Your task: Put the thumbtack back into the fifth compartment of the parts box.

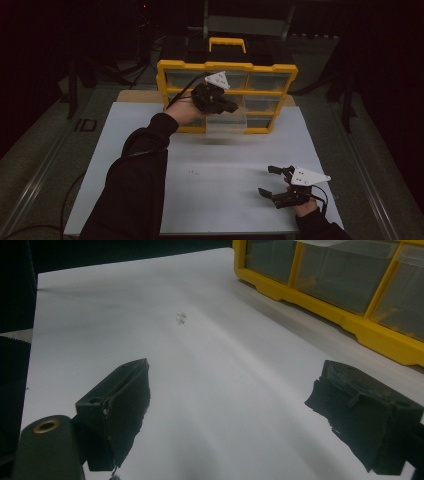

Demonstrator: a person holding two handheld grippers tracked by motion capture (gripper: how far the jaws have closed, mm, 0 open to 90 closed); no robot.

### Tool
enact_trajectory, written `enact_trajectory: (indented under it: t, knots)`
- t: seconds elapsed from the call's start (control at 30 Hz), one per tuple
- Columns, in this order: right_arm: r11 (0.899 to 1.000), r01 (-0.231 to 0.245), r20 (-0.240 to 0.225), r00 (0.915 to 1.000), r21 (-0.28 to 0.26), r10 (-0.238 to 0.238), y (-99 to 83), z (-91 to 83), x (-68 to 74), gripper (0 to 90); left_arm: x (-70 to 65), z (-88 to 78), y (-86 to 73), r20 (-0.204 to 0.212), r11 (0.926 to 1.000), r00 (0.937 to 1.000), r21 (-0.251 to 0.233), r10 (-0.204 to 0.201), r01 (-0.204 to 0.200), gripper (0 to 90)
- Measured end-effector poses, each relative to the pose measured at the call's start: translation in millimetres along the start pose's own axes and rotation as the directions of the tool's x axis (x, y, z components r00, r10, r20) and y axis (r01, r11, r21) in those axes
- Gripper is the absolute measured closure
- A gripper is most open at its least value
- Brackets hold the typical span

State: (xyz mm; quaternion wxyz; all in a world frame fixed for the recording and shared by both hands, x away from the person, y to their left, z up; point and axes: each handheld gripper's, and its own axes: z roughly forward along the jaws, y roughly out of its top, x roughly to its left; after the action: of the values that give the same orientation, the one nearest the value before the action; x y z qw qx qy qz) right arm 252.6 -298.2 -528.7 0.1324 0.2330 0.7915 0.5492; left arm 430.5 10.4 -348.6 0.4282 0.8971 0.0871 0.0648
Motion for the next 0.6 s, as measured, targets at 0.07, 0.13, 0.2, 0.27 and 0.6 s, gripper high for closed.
enact_trajectory:
  t: [0.07, 0.13, 0.2, 0.27, 0.6]
  knots:
    - [1.000, -0.001, -0.001, 1.0000, -0.001, 0.001, 0.0, 0.0, 0.1, 13.8, 1.1, 1.1, -1.7, 0.010, 0.9999, 1.0000, 0.016, -0.002, 0.002, 84.7]
    - [1.000, -0.001, -0.001, 1.0000, 0.000, 0.001, -0.1, -0.1, 0.0, 13.8, 2.7, 2.1, -3.3, 0.017, 0.9994, 0.9999, 0.034, -0.005, 0.004, 84.7]
    - [1.000, -0.002, -0.001, 1.0000, -0.001, 0.002, -0.2, 0.0, -0.1, 13.8, 3.8, 3.8, -4.8, 0.016, 0.9989, 0.9998, 0.046, -0.008, 0.007, 84.7]
    - [1.000, 0.000, -0.002, 1.0000, 0.001, 0.000, -0.2, 0.1, -0.1, 13.8, 4.2, 6.0, -5.9, 0.025, 0.9980, 0.9997, 0.063, 0.000, -0.001, 84.7]
    - [1.000, -0.002, -0.004, 1.0000, 0.003, 0.002, -0.6, 0.5, -0.5, 13.8, 3.2, 16.2, -4.7, 0.038, 0.9882, 0.9991, 0.151, 0.019, -0.024, 84.7]
